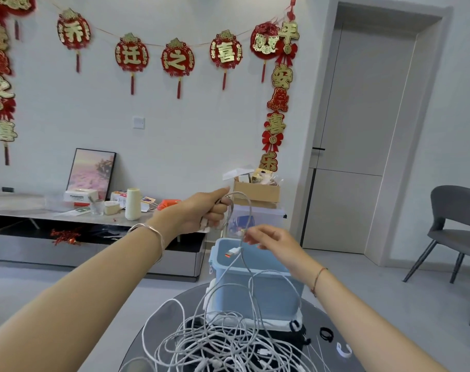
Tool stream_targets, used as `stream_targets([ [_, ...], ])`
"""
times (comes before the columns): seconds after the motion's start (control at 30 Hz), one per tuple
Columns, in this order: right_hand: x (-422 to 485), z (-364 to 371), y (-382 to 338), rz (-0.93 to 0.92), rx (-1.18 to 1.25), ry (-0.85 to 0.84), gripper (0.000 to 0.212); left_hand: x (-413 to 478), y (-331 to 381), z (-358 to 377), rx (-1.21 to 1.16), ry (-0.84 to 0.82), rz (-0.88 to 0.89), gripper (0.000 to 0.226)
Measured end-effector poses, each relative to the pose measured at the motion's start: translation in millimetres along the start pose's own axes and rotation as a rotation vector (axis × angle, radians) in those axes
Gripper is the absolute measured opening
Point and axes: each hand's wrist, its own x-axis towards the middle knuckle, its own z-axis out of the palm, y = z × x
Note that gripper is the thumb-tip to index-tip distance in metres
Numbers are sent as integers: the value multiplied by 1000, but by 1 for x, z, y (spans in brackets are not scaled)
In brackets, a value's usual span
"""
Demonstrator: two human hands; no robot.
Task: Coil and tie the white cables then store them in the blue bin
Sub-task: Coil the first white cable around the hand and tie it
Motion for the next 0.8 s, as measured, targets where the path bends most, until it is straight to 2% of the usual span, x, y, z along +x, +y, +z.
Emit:
stream_targets([
  [0.07,0,3,2,-15,21,-33,17,1,-1,3,-44,7,-3,43],
  [0.17,3,5,-3,-92,-59,-25,20,2,-1,10,17,-6,22,49],
  [0.27,8,-1,-21,-128,80,133,20,4,-1,8,61,-12,33,47],
  [0.33,12,-8,-35,-144,168,246,22,4,-1,7,6,-47,26,46],
  [0.47,25,-13,-40,-115,34,369,27,-2,11,11,-255,-198,74,45],
  [0.57,27,-8,-34,-100,9,315,28,-5,25,18,-464,-280,140,43],
  [0.63,25,3,-32,-110,33,214,30,-3,32,21,-608,-260,218,42],
  [0.73,19,28,-30,-77,-29,32,31,8,38,25,-796,-135,340,43],
  [0.8,13,41,-31,-48,-74,-97,31,17,39,21,-814,6,404,43],
])
